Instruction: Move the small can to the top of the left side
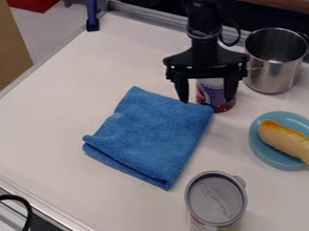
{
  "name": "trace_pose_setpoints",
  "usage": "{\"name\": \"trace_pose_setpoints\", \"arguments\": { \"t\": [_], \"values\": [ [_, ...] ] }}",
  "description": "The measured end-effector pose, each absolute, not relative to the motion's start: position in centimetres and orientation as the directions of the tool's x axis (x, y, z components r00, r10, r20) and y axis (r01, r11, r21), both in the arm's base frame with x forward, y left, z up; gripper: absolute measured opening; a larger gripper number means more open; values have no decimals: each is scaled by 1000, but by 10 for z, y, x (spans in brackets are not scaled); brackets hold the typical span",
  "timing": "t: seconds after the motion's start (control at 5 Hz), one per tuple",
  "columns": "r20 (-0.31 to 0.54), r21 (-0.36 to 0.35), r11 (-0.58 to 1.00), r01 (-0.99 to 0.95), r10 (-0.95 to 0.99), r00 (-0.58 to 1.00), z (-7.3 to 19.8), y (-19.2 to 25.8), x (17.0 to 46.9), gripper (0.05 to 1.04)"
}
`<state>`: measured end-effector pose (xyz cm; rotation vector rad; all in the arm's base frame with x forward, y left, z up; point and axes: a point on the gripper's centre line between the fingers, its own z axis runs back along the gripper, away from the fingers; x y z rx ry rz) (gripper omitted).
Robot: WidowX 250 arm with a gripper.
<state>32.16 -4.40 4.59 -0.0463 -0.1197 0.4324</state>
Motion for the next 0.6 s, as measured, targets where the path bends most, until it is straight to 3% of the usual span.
{"name": "trace_pose_setpoints", "arguments": {
  "t": [0.6],
  "values": [
    [129,-74,828,-555,560,818,36,-55,350,1000]
  ]
}}
